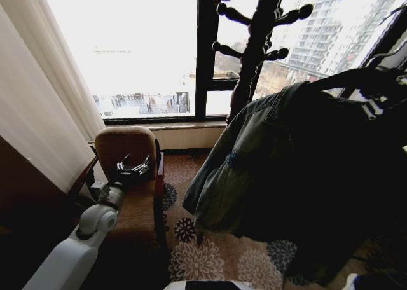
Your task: Pick up the clothes from the bed and hang them on the clothes hanger.
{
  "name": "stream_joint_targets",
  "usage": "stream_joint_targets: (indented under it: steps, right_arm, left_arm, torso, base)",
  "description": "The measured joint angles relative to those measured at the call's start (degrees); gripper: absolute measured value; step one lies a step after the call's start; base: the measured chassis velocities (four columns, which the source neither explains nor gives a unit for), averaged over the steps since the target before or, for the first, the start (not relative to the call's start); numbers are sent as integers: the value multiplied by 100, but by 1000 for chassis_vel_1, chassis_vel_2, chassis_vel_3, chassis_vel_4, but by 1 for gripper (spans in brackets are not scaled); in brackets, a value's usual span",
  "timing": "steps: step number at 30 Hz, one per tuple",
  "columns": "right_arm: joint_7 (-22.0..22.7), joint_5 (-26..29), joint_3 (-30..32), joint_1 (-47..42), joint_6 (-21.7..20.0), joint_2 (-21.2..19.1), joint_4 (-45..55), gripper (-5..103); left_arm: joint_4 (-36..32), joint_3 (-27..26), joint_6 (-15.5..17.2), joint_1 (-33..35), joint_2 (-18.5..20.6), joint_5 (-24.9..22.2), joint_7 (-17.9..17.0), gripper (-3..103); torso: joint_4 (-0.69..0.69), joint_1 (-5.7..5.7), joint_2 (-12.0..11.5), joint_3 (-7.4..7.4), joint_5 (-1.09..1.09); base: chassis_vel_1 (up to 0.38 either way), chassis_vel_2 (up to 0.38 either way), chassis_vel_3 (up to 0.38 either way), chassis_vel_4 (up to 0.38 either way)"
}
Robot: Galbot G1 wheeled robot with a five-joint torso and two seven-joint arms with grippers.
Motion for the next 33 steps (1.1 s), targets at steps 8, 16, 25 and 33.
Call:
stream_joint_targets:
  steps: [8, 16, 25, 33]
  right_arm:
    - [33, -9, -105, 65, -2, -42, 7, 29]
    - [54, 18, -171, 74, 16, -24, 6, 29]
    - [80, 63, -202, 83, 79, -26, 8, 29]
    - [95, 165, -222, 122, 89, -46, 9, 29]
  left_arm:
    - [0, 0, 0, 0, 0, 0, 0, 100]
    - [0, 0, 0, 0, 0, 0, 0, 100]
    - [0, 0, 0, 0, 0, 0, 0, 100]
    - [0, 0, 0, 0, 0, 0, -1, 100]
  torso:
    - [5, -3, 2, -1, -17]
    - [3, -1, 2, -1, -6]
    - [3, 1, 1, 0, -8]
    - [4, 1, 0, 0, -10]
  base:
    - [-9, -12, 3, 2]
    - [-20, 74, 38, -59]
    - [-104, 65, 96, -70]
    - [-15, 31, 19, -26]
